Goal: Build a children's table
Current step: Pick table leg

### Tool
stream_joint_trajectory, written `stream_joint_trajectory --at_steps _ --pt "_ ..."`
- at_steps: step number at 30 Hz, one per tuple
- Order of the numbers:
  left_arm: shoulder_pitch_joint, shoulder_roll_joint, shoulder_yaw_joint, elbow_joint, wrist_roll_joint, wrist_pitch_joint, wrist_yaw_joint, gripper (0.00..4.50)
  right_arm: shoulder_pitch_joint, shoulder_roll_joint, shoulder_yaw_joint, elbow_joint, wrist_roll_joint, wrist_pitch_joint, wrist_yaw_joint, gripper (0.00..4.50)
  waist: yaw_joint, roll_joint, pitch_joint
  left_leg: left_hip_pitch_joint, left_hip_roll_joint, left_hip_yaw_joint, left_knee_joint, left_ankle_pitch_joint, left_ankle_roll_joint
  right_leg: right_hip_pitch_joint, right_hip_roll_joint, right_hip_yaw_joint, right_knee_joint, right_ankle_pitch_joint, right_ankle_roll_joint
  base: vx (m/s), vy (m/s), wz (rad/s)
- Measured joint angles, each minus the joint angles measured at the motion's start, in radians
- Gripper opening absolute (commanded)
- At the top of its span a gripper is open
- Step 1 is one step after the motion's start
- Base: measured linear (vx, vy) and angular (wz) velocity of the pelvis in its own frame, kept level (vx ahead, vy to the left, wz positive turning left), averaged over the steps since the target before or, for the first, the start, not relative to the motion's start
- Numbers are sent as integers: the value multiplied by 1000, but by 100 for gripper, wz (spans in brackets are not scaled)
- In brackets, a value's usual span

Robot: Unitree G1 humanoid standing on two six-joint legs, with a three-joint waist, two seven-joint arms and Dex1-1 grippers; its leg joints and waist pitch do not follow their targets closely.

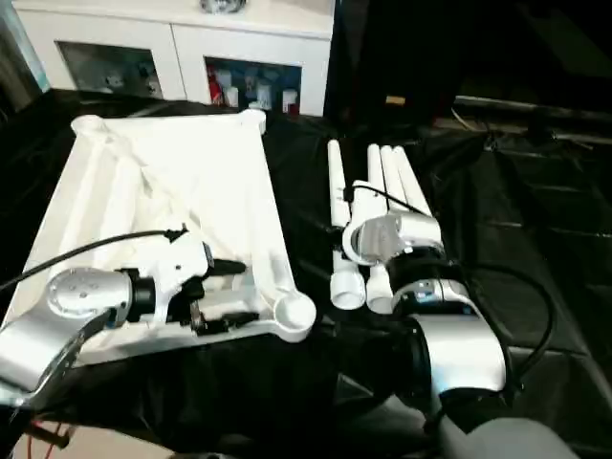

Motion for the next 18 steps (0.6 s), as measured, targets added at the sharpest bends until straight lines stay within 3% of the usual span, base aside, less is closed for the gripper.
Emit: stream_joint_trajectory --at_steps 10,17,18 --pt "-12 -47 19 13 -28 -6 17 418 109 7 -22 -236 60 -65 103 182 0 5 3 0 0 0 0 0 0 0 0 0 0 0 0 0 0 0" --pt "-137 -241 204 114 -145 42 196 418 231 24 -71 -594 265 -55 314 182 4 5 3 -1 0 0 0 1 3 0 0 0 0 0 0 0 0 0" --pt "-170 -282 246 138 -184 68 226 418 263 11 -72 -659 298 -48 360 182 11 5 3 -1 0 0 0 1 4 0 0 -1 -1 0 0 0 0 0"
